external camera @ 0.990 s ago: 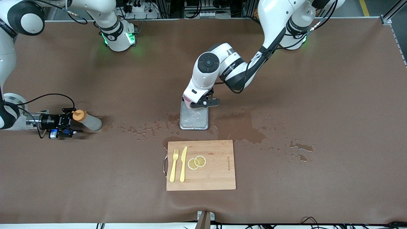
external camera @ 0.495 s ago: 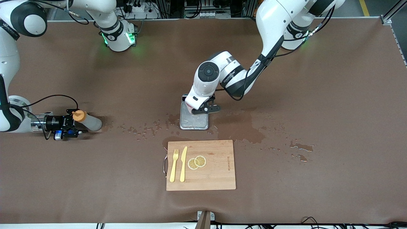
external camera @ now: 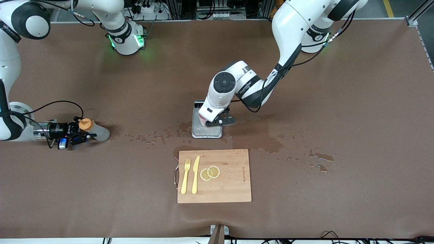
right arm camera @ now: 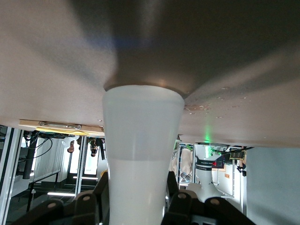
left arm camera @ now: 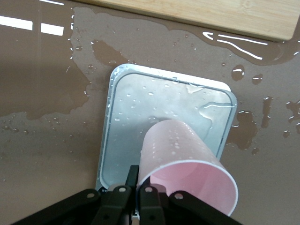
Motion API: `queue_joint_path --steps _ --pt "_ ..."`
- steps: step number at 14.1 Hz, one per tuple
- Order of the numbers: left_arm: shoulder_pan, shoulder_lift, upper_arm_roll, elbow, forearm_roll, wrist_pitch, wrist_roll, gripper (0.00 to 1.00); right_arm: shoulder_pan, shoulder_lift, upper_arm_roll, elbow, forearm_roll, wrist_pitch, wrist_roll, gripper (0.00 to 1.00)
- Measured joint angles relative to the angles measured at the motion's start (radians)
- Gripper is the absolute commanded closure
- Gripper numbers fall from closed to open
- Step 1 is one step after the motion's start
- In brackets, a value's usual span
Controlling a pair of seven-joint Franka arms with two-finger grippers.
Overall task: Add sauce to pink cup with both arms
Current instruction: 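Release the cup on the scale while the right gripper lifts the bottle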
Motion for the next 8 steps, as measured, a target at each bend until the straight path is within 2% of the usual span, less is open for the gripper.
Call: queue_joint_path --steps 1,8 --pt "-0.001 0.001 0.000 0.001 0.000 0.000 0.000 0.01 0.001 0.000 0.000 0.000 0.000 0.000 0.000 0.56" --pt "-0.001 -0.006 0.001 0.031 0.021 0.008 0.000 0.00 0.061 -0.005 0.003 0.052 -0.026 -0.032 0.090 0.55"
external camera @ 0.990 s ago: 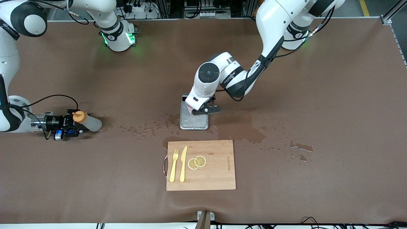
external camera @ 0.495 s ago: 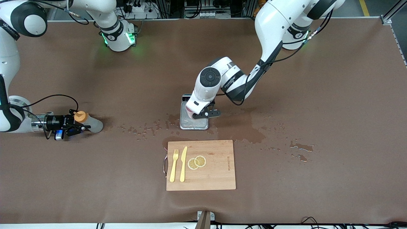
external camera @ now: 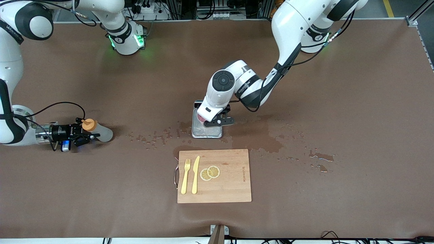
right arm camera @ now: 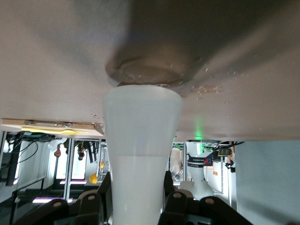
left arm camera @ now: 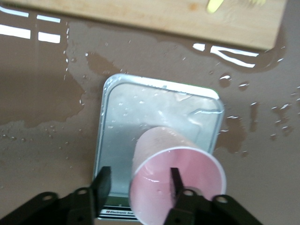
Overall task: Add sauce to pink cup with both arms
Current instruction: 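Release the cup on the scale while the right gripper lifts the bottle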
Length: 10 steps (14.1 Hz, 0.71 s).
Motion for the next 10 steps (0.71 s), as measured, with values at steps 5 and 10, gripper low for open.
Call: queue_joint_path --steps 5,10 --pt "0.060 -0.115 0.009 0.016 0.004 -0.057 0.017 0.00 0.089 -0.037 0.004 0.097 -0.051 -0.007 0.194 0.55" --pt "0.207 -0.235 0.015 0.015 0.035 -0.238 0.093 0.00 0.172 -0.077 0.007 0.162 -0.151 -0.029 0.391 0.55"
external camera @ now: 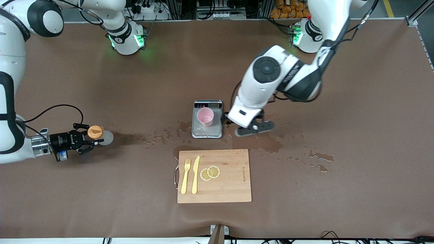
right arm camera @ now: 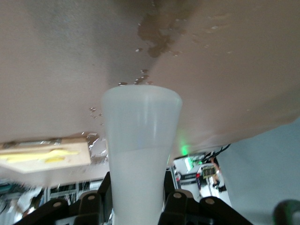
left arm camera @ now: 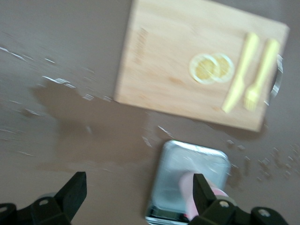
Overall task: Add sauce to pink cup with both arms
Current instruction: 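Release the cup on the scale while the right gripper lifts the bottle, then move the sauce bottle over the pink cup with the right gripper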
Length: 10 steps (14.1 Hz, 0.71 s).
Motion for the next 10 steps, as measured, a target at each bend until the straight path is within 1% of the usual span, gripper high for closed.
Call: queue_joint_path --steps 2,6,8,10 --pt "0.074 -0.033 0.001 0.000 0.048 -0.060 0.050 0.00 0.058 -0.036 0.001 0.025 -0.069 -0.001 0.104 0.55" --pt "0.226 -0.099 0.001 0.000 0.059 -0.211 0.283 0.00 0.175 -0.107 0.001 0.055 -0.212 -0.001 0.296 0.55" --pt "0.272 -0.120 0.000 0.000 0.058 -0.229 0.360 0.00 0.220 -0.133 0.001 0.064 -0.274 0.000 0.378 0.55" --pt "0.303 -0.132 -0.003 -0.001 0.058 -0.231 0.396 0.00 0.260 -0.157 0.001 0.081 -0.343 0.000 0.458 0.57"
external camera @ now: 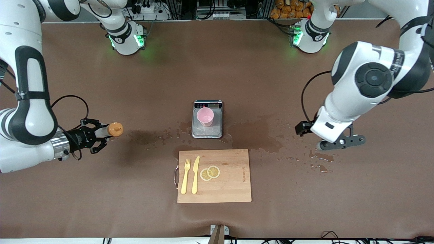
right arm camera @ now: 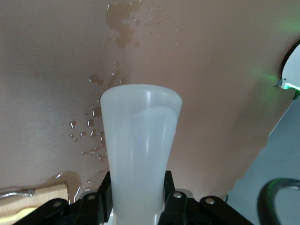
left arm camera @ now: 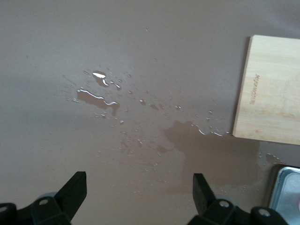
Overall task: Add sauce to pink cup with both arms
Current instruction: 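Move the sauce bottle over the pink cup with the right gripper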
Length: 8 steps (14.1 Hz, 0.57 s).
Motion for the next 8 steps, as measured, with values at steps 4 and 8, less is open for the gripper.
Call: queue_joint_path --steps 4,8 --pt "0.040 -0.014 -0.001 -0.001 -0.002 -0.013 0.059 0.00 0.115 -0.039 0.000 0.034 -0.111 0.000 0.189 0.57" --pt "0.084 -0.024 -0.002 -0.001 -0.015 -0.014 0.128 0.00 0.256 -0.048 0.000 0.056 -0.170 0.000 0.393 0.57"
